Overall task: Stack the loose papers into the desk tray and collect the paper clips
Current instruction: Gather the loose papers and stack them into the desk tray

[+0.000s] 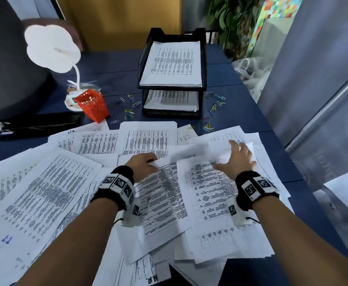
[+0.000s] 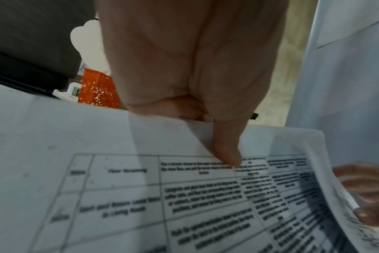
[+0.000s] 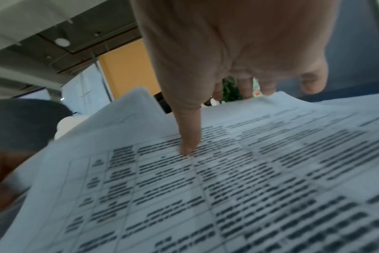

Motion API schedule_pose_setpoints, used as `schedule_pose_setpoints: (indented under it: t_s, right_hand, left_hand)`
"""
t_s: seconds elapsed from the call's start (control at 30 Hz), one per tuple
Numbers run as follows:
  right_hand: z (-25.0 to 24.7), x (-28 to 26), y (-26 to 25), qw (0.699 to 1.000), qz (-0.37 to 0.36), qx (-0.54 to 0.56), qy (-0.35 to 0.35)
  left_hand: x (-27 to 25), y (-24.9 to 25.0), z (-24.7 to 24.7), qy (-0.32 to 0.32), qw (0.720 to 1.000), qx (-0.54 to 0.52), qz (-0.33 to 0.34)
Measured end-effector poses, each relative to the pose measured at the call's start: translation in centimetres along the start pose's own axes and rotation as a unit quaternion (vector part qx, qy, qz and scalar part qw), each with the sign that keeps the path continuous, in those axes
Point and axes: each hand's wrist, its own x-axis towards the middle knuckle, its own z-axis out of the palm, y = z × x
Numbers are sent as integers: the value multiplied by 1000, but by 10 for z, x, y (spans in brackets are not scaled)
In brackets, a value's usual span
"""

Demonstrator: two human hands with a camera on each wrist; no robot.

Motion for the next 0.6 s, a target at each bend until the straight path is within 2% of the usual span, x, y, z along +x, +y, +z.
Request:
schedule_pose_setpoints:
  t_s: [0.13,0.27,0.43,0.53,0.6]
  right_hand:
    - [-13,12,7,997,70,30,5]
    - [-16,19,20,991,111,20,-68]
    - [-5,17,26,991,92,-46,-90]
    - [-3,17,26,990,71,-69,-104]
    - [-1,17,26,989,63,-85,-105]
  left_hand:
    - [2,-2,-5,-1,1000,-26,0]
    - [10,-1,-3,23,999,-38,-18]
    - [26,3,6,37,999,-15,-31]
    - [33,7,16,14,997,48,-56]
    - [36,8,21,23,993,102,-63]
